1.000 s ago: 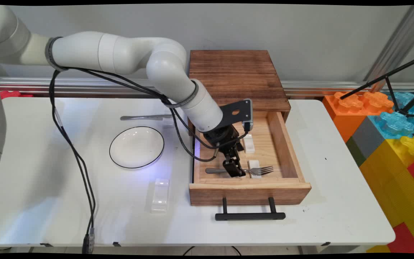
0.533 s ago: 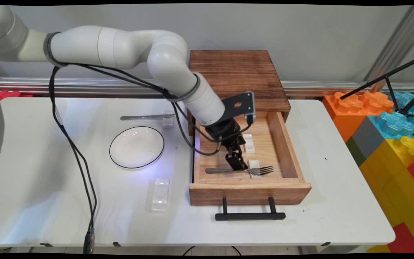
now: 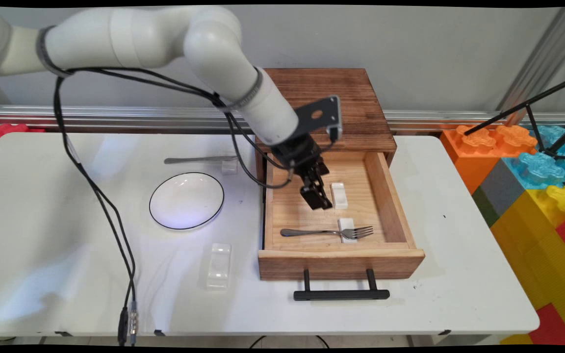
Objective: Pick up the knife from the left of the white plate
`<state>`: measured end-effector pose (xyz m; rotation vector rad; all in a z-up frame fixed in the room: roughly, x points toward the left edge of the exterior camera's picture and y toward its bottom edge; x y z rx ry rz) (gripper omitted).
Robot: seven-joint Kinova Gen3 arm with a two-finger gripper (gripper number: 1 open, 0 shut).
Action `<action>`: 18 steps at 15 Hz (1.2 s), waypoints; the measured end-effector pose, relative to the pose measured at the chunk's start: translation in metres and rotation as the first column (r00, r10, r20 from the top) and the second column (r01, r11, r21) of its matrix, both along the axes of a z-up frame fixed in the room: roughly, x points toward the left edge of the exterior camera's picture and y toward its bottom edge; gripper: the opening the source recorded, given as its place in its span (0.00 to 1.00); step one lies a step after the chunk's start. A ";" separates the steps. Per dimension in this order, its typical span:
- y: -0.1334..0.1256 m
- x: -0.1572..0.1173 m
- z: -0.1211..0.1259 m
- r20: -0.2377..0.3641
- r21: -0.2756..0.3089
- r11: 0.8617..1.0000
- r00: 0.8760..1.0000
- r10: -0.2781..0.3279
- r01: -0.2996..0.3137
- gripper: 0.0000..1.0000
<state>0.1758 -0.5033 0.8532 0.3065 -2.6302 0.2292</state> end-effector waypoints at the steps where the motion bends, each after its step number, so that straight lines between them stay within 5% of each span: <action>1: 0.000 0.008 0.009 -0.001 -0.007 1.000 1.000 0.006 -0.006 1.00; 11: 0.006 0.109 0.075 0.041 -0.051 0.995 0.995 0.086 -0.084 1.00; 18: 0.001 0.204 0.076 0.134 -0.063 0.992 0.984 0.116 -0.108 1.00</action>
